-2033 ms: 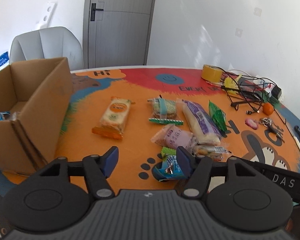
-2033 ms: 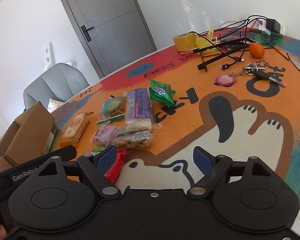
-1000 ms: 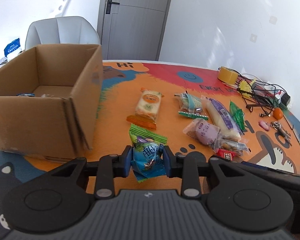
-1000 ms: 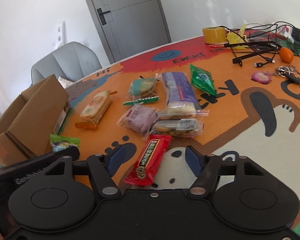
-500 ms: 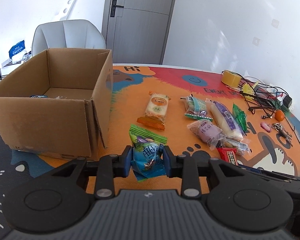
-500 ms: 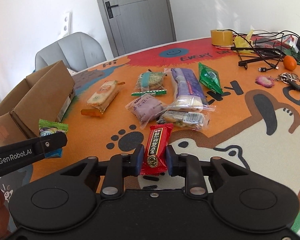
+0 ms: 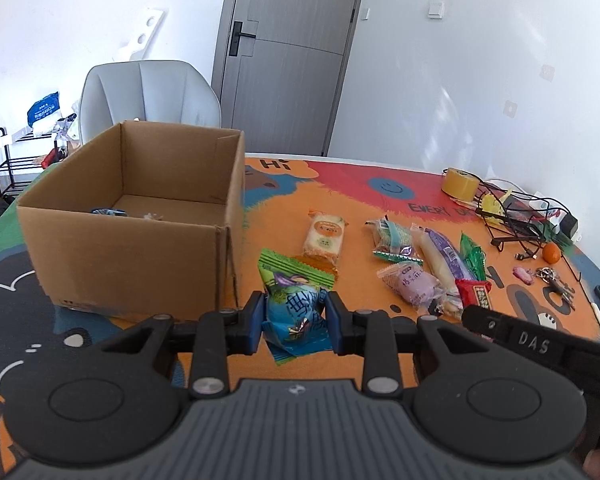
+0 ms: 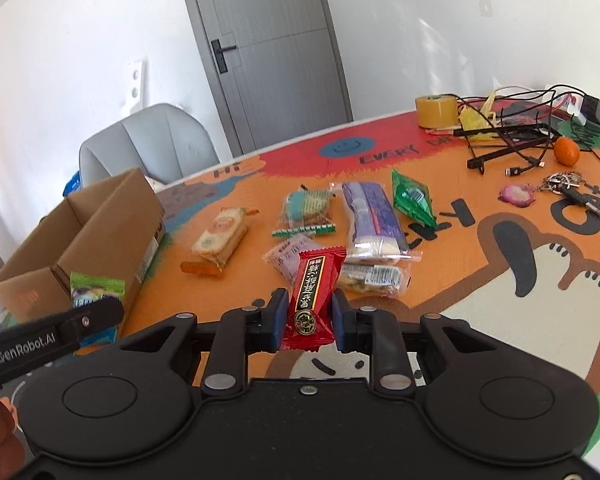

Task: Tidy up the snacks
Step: 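Carry the blue-green candy and red bar over the cardboard box with both grippers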

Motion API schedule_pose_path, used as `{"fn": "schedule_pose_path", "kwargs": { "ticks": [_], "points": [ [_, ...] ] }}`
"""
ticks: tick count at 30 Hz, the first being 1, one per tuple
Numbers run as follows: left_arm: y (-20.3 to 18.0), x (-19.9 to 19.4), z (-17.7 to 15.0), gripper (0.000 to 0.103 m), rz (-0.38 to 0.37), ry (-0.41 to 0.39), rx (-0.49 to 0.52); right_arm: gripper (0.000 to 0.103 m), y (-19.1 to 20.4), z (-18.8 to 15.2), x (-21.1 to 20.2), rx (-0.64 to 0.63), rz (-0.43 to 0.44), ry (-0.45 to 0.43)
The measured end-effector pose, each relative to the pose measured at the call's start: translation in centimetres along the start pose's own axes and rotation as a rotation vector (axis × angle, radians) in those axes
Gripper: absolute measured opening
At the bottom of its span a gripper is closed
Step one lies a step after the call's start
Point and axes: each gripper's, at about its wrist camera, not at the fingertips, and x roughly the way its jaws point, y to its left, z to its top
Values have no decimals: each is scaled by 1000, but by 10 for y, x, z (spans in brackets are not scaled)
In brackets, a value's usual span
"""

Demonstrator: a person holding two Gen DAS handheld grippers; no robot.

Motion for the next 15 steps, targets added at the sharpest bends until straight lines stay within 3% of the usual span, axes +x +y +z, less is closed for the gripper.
{"fn": "schedule_pose_path", "kwargs": {
  "ticks": [15],
  "points": [
    [21,-25,21,31,30,-87,-47,25,30,12,-3,-30,64,-35]
  ]
}}
